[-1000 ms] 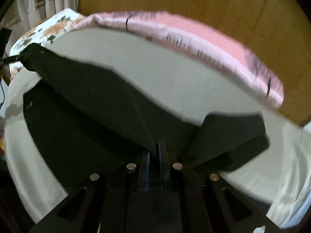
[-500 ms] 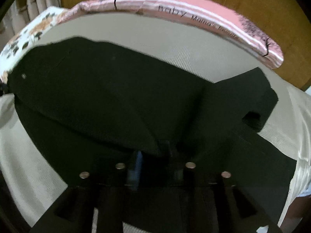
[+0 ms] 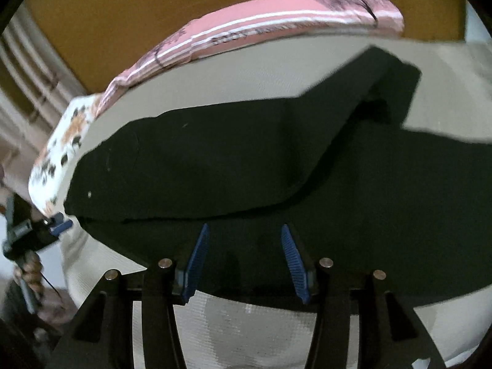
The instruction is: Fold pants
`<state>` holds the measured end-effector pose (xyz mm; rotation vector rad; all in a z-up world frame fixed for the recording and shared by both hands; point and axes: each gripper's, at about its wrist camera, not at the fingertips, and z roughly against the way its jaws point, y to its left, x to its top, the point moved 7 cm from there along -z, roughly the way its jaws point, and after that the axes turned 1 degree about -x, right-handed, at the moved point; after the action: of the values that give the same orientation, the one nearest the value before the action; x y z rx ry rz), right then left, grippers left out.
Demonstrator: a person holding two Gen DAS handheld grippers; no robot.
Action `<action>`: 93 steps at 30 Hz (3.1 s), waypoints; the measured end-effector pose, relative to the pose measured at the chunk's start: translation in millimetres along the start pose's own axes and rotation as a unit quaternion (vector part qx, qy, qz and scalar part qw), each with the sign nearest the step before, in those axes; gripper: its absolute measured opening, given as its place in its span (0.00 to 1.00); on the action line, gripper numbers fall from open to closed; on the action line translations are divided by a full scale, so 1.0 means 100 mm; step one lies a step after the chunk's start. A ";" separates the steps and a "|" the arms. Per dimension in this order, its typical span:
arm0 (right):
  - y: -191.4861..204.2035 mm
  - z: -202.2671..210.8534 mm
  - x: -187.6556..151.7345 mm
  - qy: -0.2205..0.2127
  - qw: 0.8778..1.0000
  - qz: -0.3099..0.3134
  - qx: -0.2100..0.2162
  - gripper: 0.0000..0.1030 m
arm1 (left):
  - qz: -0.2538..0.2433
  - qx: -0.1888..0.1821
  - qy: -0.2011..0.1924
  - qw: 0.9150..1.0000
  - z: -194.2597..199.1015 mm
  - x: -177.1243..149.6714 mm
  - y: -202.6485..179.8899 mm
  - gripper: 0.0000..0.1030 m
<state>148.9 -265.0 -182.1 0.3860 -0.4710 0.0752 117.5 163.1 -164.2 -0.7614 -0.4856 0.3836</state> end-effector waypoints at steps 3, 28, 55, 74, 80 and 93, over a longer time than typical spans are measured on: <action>-0.12 -0.02 -0.01 -0.004 0.999 -0.042 0.016 0.46 | 0.027 0.003 -0.016 0.999 -0.08 0.07 0.03 0.46; -0.87 -0.46 1.06 -0.066 0.974 -0.217 0.025 0.21 | 0.024 0.057 -0.042 0.997 -0.12 0.25 0.16 0.16; -0.97 0.27 -0.35 -0.040 0.976 -0.188 -0.101 0.03 | -0.146 0.148 0.030 0.978 -0.04 0.44 0.17 0.16; -1.37 0.13 -0.50 -0.031 0.945 -0.324 0.038 0.15 | -0.244 0.227 0.050 0.942 0.29 0.04 -0.07 0.35; -1.60 0.24 -0.44 -0.056 0.937 -0.341 0.046 0.26 | -0.294 0.203 0.026 0.934 0.39 -0.11 -0.50 0.35; -2.64 0.52 -0.03 -0.100 0.924 -0.367 -0.020 0.35 | -0.472 0.067 0.096 0.874 -1.05 -0.86 -2.02 0.36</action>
<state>166.0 -529.2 -231.9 0.5125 -0.5029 -0.7087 135.1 -72.7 -106.3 -0.3465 -0.5765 -0.5673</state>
